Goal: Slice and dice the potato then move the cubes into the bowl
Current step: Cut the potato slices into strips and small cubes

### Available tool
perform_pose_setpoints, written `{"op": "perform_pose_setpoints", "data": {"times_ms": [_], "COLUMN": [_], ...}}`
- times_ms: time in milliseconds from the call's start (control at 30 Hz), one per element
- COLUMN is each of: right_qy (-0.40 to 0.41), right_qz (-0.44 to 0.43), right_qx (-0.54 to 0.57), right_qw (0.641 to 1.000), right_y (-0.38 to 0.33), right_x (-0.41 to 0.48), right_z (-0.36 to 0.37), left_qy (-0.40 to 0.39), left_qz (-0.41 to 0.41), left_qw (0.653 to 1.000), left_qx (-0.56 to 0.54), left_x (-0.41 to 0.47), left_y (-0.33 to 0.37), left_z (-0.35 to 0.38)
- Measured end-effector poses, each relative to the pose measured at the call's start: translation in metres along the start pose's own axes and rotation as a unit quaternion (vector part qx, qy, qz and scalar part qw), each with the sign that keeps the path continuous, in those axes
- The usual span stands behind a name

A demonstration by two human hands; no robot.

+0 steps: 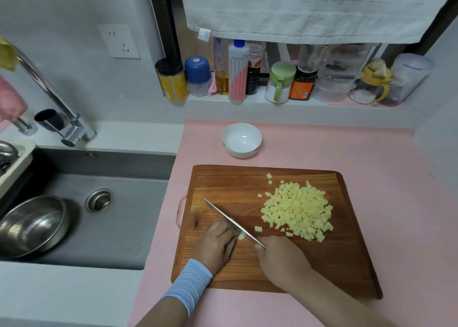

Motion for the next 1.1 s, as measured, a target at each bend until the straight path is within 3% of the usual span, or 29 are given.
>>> {"op": "perform_pose_setpoints", "data": {"times_ms": [167, 500, 833, 1100], "right_qy": [0.004, 0.012, 0.001, 0.017], "right_qz": [-0.014, -0.03, 0.007, -0.025], "right_qx": [0.016, 0.023, -0.018, -0.046], "right_qw": [1.0, 0.999, 1.0, 0.998], "right_y": [-0.033, -0.025, 0.005, -0.001], "right_x": [0.03, 0.028, 0.0, -0.015], "right_z": [0.007, 0.004, -0.003, -0.01], "left_qy": [0.004, -0.003, 0.009, 0.015], "left_qz": [0.005, -0.004, -0.018, -0.027], "left_qw": [1.0, 1.0, 0.999, 0.999], "left_qx": [0.007, 0.019, 0.03, 0.028], "left_x": [0.0, -0.002, -0.004, -0.005], "left_y": [0.003, 0.001, 0.003, 0.002], "left_z": [-0.002, 0.0, -0.003, -0.005]}}
Point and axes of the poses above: each hand's wrist, its own x-axis towards the middle knuckle, its own z-axis out of the palm, y = z × x, the point moved 6 cm from there along x, towards the middle knuckle, and after that the axes turned 3 degrees about x, right-handed, at the moved point
